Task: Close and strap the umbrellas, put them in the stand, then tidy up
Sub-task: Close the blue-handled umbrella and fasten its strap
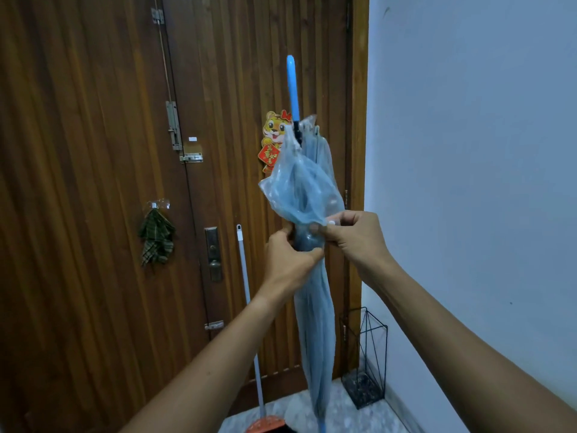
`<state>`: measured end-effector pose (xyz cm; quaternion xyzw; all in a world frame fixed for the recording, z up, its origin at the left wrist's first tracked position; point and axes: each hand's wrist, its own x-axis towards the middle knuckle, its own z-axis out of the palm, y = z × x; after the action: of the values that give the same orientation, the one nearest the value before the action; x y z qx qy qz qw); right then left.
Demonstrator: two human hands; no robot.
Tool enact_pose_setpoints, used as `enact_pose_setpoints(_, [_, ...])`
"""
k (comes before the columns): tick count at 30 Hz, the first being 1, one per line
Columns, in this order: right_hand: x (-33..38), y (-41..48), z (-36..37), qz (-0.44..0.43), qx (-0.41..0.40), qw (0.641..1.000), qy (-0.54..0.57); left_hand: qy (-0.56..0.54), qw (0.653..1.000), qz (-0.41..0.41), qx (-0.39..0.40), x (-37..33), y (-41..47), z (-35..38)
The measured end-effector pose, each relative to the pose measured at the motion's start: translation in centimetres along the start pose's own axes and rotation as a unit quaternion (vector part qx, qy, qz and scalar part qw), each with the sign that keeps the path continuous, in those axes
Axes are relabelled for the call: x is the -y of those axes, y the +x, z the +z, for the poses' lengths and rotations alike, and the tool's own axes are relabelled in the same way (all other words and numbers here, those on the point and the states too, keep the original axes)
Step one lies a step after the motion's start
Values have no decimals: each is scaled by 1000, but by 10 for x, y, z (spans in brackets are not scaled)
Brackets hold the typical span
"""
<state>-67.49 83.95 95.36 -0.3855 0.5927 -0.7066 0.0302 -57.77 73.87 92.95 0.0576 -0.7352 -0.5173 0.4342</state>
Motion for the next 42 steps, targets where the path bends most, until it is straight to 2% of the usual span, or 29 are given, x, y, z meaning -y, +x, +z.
enact_pose_setpoints(2, [0,-1,4,-21,-3,997,-71,-34,999,-17,-5,2,2,-2])
enact_pose_setpoints(4, [1,0,4,-21,19,996,-90,-82,995,-43,22,5,6,-11])
enact_pose_setpoints(7, [5,-1,1,2,69,997,-39,-180,974,-102,87,11,10,-27])
enact_pose_setpoints(11, [6,-2,2,39,68,997,21,-261,938,-153,170,14,8,-36])
enact_pose_setpoints(16, [4,1,5,101,73,991,57,-298,922,-153,193,15,6,-41])
enact_pose_setpoints(21, [0,3,11,136,80,983,96,-282,938,-155,128,13,9,-43])
enact_pose_setpoints(26, [0,8,19,147,111,975,126,-317,934,-145,81,24,14,-54])
enact_pose_setpoints(33, [-6,9,43,141,95,979,112,-287,942,-134,115,31,20,-78])
enact_pose_setpoints(42, [-25,22,79,217,123,962,113,-274,924,-172,204,57,35,-124])
